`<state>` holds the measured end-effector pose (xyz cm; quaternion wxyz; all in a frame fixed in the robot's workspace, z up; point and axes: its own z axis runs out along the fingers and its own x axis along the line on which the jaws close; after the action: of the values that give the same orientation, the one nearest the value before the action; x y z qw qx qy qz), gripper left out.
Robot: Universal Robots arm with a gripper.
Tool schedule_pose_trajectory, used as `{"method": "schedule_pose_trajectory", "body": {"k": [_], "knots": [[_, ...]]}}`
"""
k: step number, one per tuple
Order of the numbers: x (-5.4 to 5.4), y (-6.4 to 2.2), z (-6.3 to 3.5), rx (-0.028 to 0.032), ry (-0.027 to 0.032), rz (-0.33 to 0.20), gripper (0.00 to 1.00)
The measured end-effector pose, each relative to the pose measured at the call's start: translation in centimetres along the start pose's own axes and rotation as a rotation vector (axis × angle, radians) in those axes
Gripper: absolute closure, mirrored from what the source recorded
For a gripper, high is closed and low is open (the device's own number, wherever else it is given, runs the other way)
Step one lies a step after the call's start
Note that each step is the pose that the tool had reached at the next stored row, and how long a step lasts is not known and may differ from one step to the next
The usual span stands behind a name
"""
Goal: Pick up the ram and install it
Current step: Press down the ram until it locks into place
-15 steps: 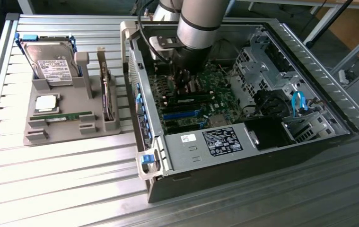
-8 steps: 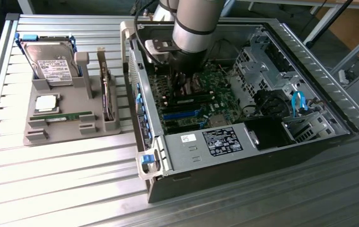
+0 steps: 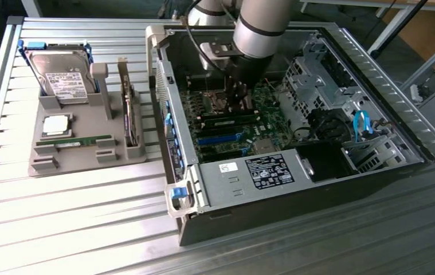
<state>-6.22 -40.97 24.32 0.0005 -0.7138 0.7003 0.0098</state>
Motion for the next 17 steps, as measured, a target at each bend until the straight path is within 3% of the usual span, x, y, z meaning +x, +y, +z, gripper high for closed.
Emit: {"method": "schedule_pose_trajectory", "body": {"k": [2, 6, 9, 12, 14, 17], "knots": [[0.0, -1.77, -0.35, -0.0052, -0.0001, 0.0, 0.91], [0.0, -4.46, -1.43, -0.0116, -0.0003, 0.0, 0.91], [0.0, -5.38, -3.09, -0.0135, -0.0002, 0.0, 0.91], [0.0, -6.72, -5.58, -0.0183, -0.0004, 0.0, 0.91], [0.0, -7.09, -6.98, -0.0194, -0.0002, 0.0, 0.91], [0.0, -7.16, -7.14, -0.0198, -0.0004, 0.0, 0.91]]}}
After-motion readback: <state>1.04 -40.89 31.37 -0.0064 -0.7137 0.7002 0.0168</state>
